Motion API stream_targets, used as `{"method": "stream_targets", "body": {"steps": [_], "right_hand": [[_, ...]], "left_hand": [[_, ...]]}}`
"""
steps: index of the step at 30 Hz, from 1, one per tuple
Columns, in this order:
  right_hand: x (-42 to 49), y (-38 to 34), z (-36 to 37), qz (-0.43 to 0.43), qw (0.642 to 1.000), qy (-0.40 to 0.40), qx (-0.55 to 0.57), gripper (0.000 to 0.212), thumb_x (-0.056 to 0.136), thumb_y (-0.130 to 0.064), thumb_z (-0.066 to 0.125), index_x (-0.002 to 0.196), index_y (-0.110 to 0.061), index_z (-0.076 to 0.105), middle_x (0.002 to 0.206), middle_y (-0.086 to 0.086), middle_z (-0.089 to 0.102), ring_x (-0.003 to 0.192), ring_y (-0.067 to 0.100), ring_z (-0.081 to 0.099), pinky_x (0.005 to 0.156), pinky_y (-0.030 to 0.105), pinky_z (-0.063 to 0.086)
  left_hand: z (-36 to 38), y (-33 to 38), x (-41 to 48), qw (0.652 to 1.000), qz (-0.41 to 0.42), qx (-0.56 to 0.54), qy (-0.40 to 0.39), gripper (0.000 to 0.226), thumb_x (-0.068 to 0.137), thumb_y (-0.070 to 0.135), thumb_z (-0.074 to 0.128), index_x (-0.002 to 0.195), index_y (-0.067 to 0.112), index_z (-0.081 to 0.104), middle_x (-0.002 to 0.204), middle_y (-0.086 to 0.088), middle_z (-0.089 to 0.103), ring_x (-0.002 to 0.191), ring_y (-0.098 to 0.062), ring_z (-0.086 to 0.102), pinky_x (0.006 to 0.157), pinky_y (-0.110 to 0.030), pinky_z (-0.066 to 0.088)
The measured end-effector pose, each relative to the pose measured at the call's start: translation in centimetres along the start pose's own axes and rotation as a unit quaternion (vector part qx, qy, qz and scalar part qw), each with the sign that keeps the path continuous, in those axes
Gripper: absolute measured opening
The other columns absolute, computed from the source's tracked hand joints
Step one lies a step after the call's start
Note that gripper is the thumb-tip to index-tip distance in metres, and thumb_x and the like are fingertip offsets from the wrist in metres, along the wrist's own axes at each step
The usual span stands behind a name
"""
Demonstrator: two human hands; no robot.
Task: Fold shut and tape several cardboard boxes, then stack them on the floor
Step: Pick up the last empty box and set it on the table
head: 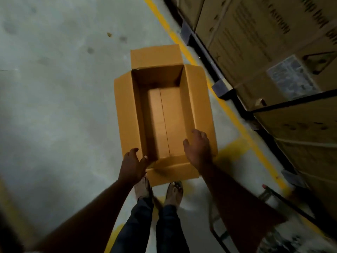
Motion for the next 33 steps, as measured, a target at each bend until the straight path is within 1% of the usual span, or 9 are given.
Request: {"method": "stream_targets", "body": {"steps": [4, 9, 13, 16, 20, 23, 27, 30, 33], "right_hand": [[7.8, 2.8, 3.9, 0.03, 0.999, 0.017, -0.008, 0.055, 0.094, -0.026, 0.068, 0.142, -0.006, 0.051, 0.141, 0.02, 0.051, 0.127, 0.039, 0.051, 0.104, 0.042, 0.042], [15.1, 7.3, 7.3, 0.068, 0.997, 0.012, -0.017, 0.067, 0.093, -0.03, 0.071, 0.147, -0.004, 0.042, 0.143, 0.022, 0.047, 0.128, 0.039, 0.049, 0.102, 0.039, 0.04], [18.0, 10.3, 10.6, 0.097, 0.995, -0.017, -0.013, 0.082, 0.095, -0.036, 0.069, 0.158, -0.007, 0.024, 0.157, 0.02, 0.033, 0.14, 0.039, 0.038, 0.112, 0.046, 0.037], [18.9, 12.0, 12.9, 0.101, 0.994, -0.028, 0.007, 0.087, 0.096, -0.037, 0.068, 0.161, -0.012, 0.016, 0.159, 0.018, 0.032, 0.143, 0.039, 0.037, 0.115, 0.048, 0.035], [20.0, 13.5, 14.5, 0.087, 0.995, -0.033, 0.025, 0.073, 0.098, -0.023, 0.065, 0.158, -0.012, 0.026, 0.148, 0.02, 0.049, 0.132, 0.042, 0.049, 0.108, 0.046, 0.039], [20.7, 14.2, 14.6, 0.086, 0.996, -0.007, 0.028, 0.055, 0.102, -0.015, 0.056, 0.153, -0.009, 0.039, 0.147, 0.019, 0.052, 0.132, 0.039, 0.051, 0.109, 0.042, 0.039], [20.8, 14.3, 14.8, 0.077, 0.997, -0.009, 0.017, 0.048, 0.102, -0.017, 0.055, 0.148, -0.005, 0.046, 0.142, 0.02, 0.056, 0.128, 0.039, 0.055, 0.109, 0.046, 0.043], [20.3, 13.9, 14.2, 0.071, 0.997, 0.002, 0.018, 0.044, 0.099, -0.015, 0.056, 0.142, -0.004, 0.051, 0.135, 0.021, 0.061, 0.122, 0.041, 0.058, 0.106, 0.049, 0.048], [18.9, 13.3, 13.3, 0.082, 0.996, 0.008, 0.019, 0.044, 0.097, -0.013, 0.057, 0.14, -0.003, 0.052, 0.133, 0.022, 0.061, 0.121, 0.042, 0.059, 0.104, 0.048, 0.049]], "left_hand": [[1.2, -2.5, 8.7, 1.0, 0.004, 0.024, 0.003, 0.063, 0.1, 0.034, 0.059, 0.151, 0.005, 0.038, 0.149, -0.021, 0.046, 0.132, -0.038, 0.048, 0.106, -0.043, 0.04], [3.1, -4.6, 17.3, 0.998, -0.049, -0.029, 0.02, 0.067, 0.097, 0.04, 0.064, 0.15, 0.01, 0.038, 0.146, -0.02, 0.05, 0.127, -0.039, 0.053, 0.103, -0.045, 0.047], [5.9, -5.9, 21.6, 0.995, -0.057, -0.072, 0.04, 0.038, 0.094, 0.04, 0.065, 0.112, 0.01, 0.049, 0.112, -0.021, 0.06, 0.104, -0.041, 0.06, 0.085, -0.047, 0.052], [7.7, -6.8, 22.6, 0.993, -0.067, -0.075, 0.062, 0.037, 0.098, 0.03, 0.063, 0.117, 0.004, 0.046, 0.114, -0.02, 0.056, 0.108, -0.04, 0.056, 0.079, -0.042, 0.043], [10.0, -8.2, 23.4, 0.989, -0.074, -0.115, 0.05, 0.065, 0.101, 0.028, 0.058, 0.157, 0.02, 0.025, 0.145, -0.015, 0.054, 0.127, -0.04, 0.054, 0.105, -0.05, 0.046], [11.0, -8.6, 24.0, 0.987, -0.068, -0.134, 0.057, 0.055, 0.099, 0.026, 0.059, 0.151, 0.023, 0.039, 0.139, -0.012, 0.059, 0.124, -0.039, 0.057, 0.103, -0.05, 0.047], [10.7, -9.2, 24.0, 0.985, -0.049, -0.154, 0.059, 0.054, 0.084, 0.034, 0.058, 0.137, 0.027, 0.055, 0.131, -0.013, 0.064, 0.117, -0.039, 0.061, 0.099, -0.055, 0.051], [9.8, -9.3, 24.0, 0.984, -0.028, -0.171, 0.049, 0.047, 0.076, 0.036, 0.058, 0.123, 0.042, 0.058, 0.125, -0.01, 0.067, 0.111, -0.038, 0.064, 0.095, -0.058, 0.053], [7.9, -7.8, 22.8, 0.984, -0.016, -0.174, 0.042, 0.043, 0.075, 0.032, 0.057, 0.117, 0.044, 0.059, 0.12, -0.009, 0.069, 0.107, -0.037, 0.066, 0.092, -0.058, 0.054]]}}
Point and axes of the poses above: each hand's wrist, its own x-axis towards the middle knuckle, its own z-axis out of the palm, y = z × x, the point moved 9 cm from there along x, towards the middle knuckle
